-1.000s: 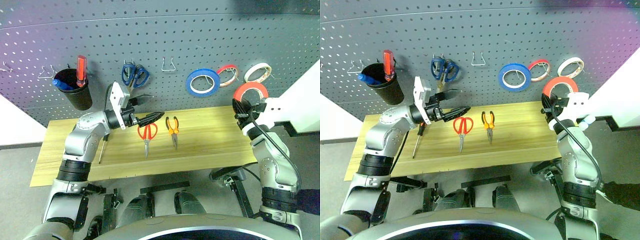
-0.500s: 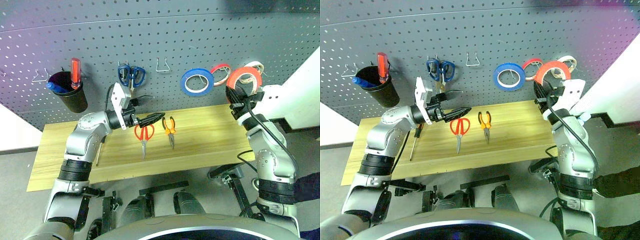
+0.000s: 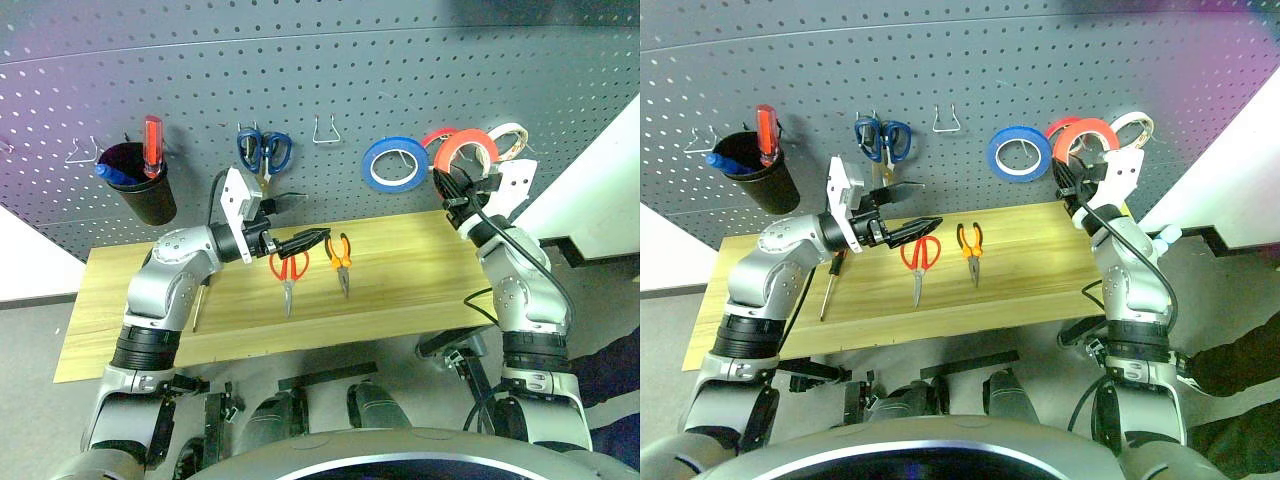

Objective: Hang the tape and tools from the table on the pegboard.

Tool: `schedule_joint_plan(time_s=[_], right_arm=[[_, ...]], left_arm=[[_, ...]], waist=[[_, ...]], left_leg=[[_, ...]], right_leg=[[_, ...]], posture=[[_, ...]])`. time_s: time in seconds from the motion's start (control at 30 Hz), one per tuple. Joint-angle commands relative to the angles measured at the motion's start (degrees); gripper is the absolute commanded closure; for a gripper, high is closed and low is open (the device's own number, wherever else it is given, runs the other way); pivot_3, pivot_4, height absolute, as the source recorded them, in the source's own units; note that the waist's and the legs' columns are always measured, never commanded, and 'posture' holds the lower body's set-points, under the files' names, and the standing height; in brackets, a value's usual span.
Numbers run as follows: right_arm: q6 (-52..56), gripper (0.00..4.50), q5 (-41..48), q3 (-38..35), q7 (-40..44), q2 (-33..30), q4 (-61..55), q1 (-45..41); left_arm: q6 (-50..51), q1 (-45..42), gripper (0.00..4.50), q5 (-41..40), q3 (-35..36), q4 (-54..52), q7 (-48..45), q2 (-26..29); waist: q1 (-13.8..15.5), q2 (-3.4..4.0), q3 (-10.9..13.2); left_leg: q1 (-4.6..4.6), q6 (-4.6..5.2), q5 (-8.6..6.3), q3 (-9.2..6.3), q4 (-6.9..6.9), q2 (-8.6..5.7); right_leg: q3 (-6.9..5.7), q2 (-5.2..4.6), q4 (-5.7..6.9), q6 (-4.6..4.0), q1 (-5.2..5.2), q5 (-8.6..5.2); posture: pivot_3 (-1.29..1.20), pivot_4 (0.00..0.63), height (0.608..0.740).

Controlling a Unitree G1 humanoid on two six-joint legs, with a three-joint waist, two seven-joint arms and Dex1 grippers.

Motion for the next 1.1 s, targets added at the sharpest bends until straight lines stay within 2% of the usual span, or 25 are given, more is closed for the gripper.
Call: schedule_joint_plan(time_s=[0.03,0.87,0.93,1.0,1.1], right_arm=[[-3.87,3.77,-1.04,-0.05,1.64,-0.76,2.46,-3.13],[-20.91,3.77,-6.93,0.32,6.79,-1.56,33.25,-15.89],[-20.98,3.06,-6.6,-0.03,7.4,-1.7,34.0,-16.18],[-21.36,2.63,-6.79,-0.13,7.42,-1.8,34.72,-16.37],[-21.5,1.58,-6.9,-0.14,7.41,-1.67,34.85,-16.62]], left_arm=[[0.69,0.23,0.0,-1.65,1.25,-3.32,0.47,0.52],[5.08,3.35,0.0,-5.21,2.06,-9.73,2.97,2.17],[5.23,3.39,0.0,-5.37,2.12,-9.98,3.11,2.28],[5.3,3.51,0.0,-5.45,2.17,-10.07,3.18,2.41],[5.32,3.66,0.0,-5.45,2.11,-10.13,3.29,2.63]], waist=[[0.0,0.0,0.0],[1.29,0.02,0.02],[1.3,0.02,0.02],[1.3,0.02,0.02],[1.32,0.02,0.02]], left_leg=[[0.0,0.01,-0.01,0.0,0.01,0.0],[0.0,0.08,-0.06,0.0,0.13,0.02],[0.0,0.08,-0.06,0.0,0.13,0.02],[0.01,0.08,-0.06,0.0,0.13,0.02],[0.01,0.08,-0.07,0.0,0.13,0.02]], right_leg=[[0.0,0.0,0.0,0.0,0.01,0.0],[-0.01,0.0,0.01,0.0,0.06,0.0],[-0.01,0.0,0.01,0.0,0.06,0.0],[-0.01,0.0,0.01,0.0,0.07,0.0],[-0.01,0.0,0.01,0.0,0.07,0.0]], posture=[[-0.18,0.195,0.739],[-0.13,0.202,0.739],[-0.13,0.203,0.739],[-0.13,0.206,0.739],[-0.13,0.207,0.739]])
